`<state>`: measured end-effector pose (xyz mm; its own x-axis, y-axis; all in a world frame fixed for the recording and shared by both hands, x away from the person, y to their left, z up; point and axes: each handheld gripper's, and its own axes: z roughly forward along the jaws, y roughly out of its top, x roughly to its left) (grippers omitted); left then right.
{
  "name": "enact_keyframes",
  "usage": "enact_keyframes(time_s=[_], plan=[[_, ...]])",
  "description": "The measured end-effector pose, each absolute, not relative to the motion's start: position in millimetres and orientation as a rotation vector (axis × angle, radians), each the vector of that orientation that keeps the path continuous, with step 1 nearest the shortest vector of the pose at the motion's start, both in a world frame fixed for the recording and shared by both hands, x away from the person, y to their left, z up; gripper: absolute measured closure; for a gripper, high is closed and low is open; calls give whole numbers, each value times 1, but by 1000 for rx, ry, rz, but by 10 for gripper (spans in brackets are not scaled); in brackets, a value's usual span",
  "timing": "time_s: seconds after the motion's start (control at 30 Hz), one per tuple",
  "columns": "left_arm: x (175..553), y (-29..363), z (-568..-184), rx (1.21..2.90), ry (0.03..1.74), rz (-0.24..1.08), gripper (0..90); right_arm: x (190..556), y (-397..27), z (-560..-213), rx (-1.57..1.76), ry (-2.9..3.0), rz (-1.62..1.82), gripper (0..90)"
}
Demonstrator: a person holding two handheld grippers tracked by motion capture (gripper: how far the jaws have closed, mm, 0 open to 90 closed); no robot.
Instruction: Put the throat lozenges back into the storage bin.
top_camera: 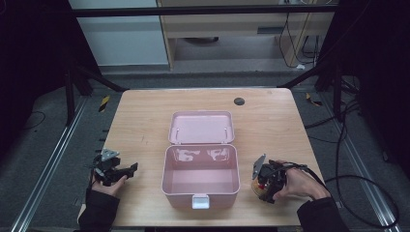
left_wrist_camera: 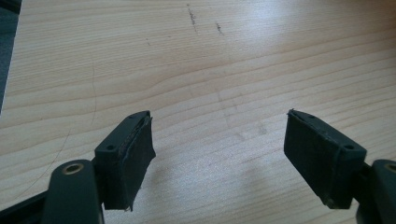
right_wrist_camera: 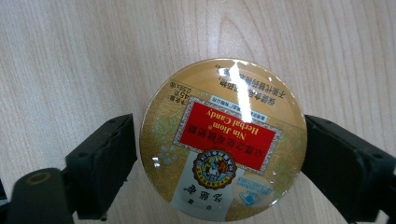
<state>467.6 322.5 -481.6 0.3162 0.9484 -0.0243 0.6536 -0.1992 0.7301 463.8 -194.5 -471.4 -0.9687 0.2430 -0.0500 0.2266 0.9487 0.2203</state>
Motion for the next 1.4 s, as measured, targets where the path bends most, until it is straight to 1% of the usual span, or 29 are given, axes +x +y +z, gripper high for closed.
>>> enact_keyframes(time_s=[0.17, 0.27, 0.87, 1.13, 1.4], plan=[[468, 323, -482, 1939, 1412, 585, 232, 465, -194, -473, 359, 3030, 327, 163], [468, 323, -482, 1938, 1413, 585, 233, 466, -195, -474, 359, 3026, 322, 198], [468, 323, -482, 1940, 1414, 585, 234, 466, -195, -470, 400, 3045, 287, 207], [468, 322, -481, 1940, 1413, 586, 234, 465, -199, -456, 395, 3035, 311, 207], [468, 322, -482, 1949, 1412, 582, 234, 465, -201, -433, 401, 2994, 352, 207]])
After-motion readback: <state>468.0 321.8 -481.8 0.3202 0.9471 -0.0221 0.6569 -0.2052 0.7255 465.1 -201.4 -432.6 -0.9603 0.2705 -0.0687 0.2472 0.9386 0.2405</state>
